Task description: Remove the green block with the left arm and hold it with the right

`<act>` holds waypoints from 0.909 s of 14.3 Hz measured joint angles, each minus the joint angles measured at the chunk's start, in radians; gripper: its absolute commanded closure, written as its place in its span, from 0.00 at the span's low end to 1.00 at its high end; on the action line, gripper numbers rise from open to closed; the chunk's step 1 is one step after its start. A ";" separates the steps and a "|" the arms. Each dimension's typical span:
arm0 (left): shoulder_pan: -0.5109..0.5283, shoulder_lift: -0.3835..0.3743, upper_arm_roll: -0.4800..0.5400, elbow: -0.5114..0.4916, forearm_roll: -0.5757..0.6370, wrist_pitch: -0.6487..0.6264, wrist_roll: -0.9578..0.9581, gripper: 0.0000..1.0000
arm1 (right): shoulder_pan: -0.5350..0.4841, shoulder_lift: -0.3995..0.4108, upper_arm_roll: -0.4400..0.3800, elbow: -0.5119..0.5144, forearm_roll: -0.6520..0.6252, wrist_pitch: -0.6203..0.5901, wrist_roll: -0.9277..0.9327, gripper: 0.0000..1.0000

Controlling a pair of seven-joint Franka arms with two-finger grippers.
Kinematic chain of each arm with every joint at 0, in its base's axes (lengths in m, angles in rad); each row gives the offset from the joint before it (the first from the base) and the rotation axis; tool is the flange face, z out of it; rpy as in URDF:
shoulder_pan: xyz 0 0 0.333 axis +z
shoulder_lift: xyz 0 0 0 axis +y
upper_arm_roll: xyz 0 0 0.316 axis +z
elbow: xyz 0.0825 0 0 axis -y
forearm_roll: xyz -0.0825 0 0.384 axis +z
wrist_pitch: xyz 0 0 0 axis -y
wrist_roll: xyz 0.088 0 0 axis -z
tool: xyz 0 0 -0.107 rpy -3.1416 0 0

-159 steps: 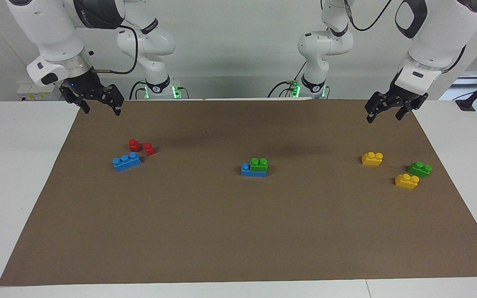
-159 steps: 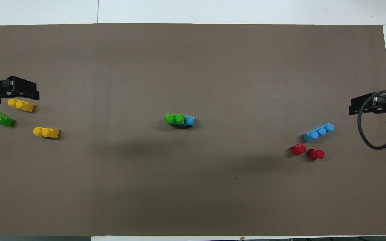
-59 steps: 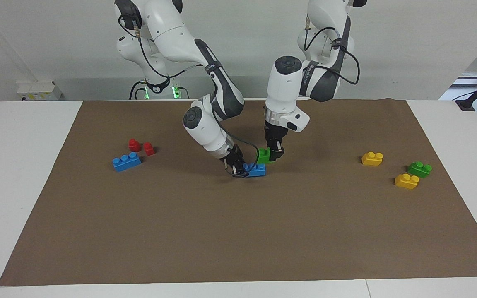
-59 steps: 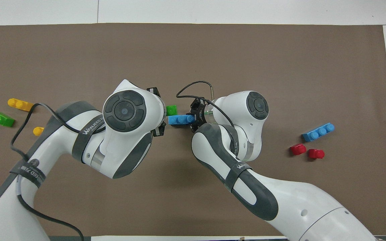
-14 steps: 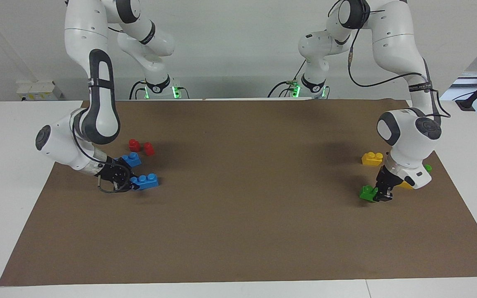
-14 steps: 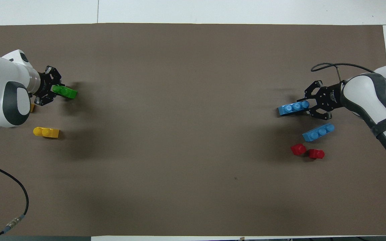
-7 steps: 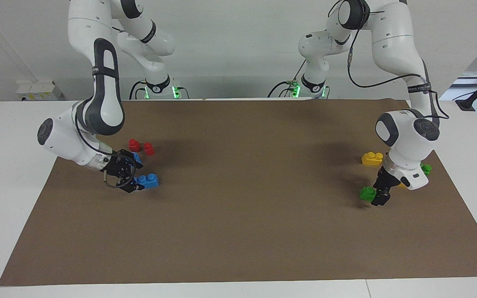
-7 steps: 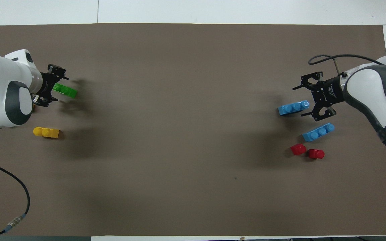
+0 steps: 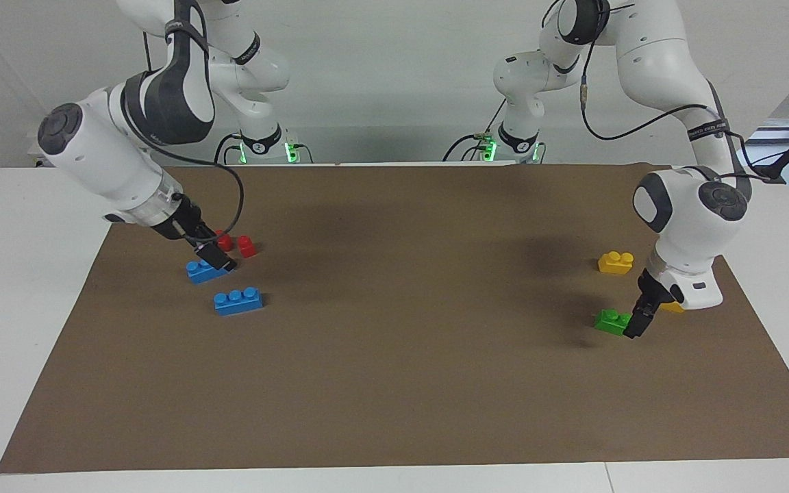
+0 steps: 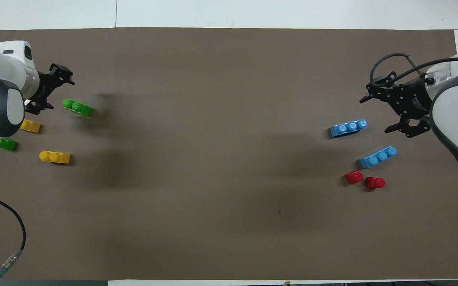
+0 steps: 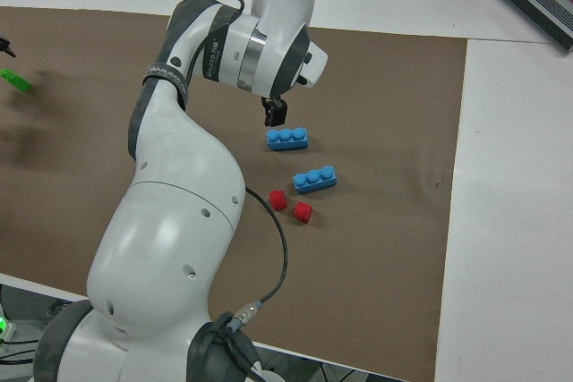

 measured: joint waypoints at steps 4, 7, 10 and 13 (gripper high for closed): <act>-0.004 -0.090 -0.019 0.046 0.001 -0.185 0.188 0.00 | 0.025 -0.114 0.002 0.009 -0.113 -0.054 -0.309 0.00; -0.005 -0.139 -0.045 0.090 0.001 -0.304 0.313 0.00 | 0.026 -0.156 0.002 0.013 -0.157 -0.110 -0.504 0.00; -0.006 -0.203 -0.062 0.099 0.000 -0.410 0.472 0.00 | 0.026 -0.153 0.001 0.012 -0.189 -0.112 -0.565 0.00; -0.006 -0.285 -0.063 0.099 -0.003 -0.528 0.616 0.00 | 0.026 -0.153 0.002 0.012 -0.192 -0.113 -0.566 0.00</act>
